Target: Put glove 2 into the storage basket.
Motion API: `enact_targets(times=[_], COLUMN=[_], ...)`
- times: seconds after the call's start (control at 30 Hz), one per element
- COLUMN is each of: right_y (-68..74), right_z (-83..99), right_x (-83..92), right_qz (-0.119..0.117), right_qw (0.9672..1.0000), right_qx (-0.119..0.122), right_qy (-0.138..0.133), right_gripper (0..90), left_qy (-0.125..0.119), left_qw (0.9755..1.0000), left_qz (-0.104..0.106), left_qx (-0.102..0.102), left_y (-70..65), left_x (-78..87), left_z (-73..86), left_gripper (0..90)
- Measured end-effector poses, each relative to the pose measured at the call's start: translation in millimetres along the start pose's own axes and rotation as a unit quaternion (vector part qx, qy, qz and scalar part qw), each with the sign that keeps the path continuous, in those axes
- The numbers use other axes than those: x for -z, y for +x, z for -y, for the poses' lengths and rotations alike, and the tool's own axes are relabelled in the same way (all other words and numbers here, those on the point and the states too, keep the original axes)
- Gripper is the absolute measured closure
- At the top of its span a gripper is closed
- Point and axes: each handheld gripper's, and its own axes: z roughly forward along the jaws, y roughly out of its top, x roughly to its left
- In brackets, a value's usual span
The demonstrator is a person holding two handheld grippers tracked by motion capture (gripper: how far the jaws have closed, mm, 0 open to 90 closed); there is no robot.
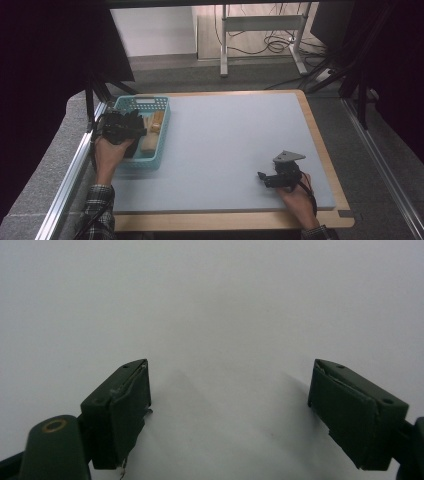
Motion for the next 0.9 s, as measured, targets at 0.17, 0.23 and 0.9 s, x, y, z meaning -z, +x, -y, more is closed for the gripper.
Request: enact_targets(times=[0.17,0.23,0.9], right_y=[0.0,0.0,-0.1], right_z=[0.0,0.0,-0.1], right_x=[0.0,0.0,-0.1], right_qz=[0.0,0.0,0.0], right_qw=[1.0,1.0,1.0], right_qx=[0.0,0.0,0.001], right_qy=[0.0,0.0,0.0], right_gripper=[16.6,16.6,16.5], left_qy=[-0.016,-0.019,-0.054], left_qw=[0.9998,0.9997,0.9945], left_qz=[0.011,0.014,0.067], left_qx=[-0.009,-0.012,-0.06], left_y=[-8.4,-11.2,-55.0], left_x=[5.8,7.7,18.0], left_z=[1.6,1.8,8.8], left_gripper=[4.9,4.5,3.0])
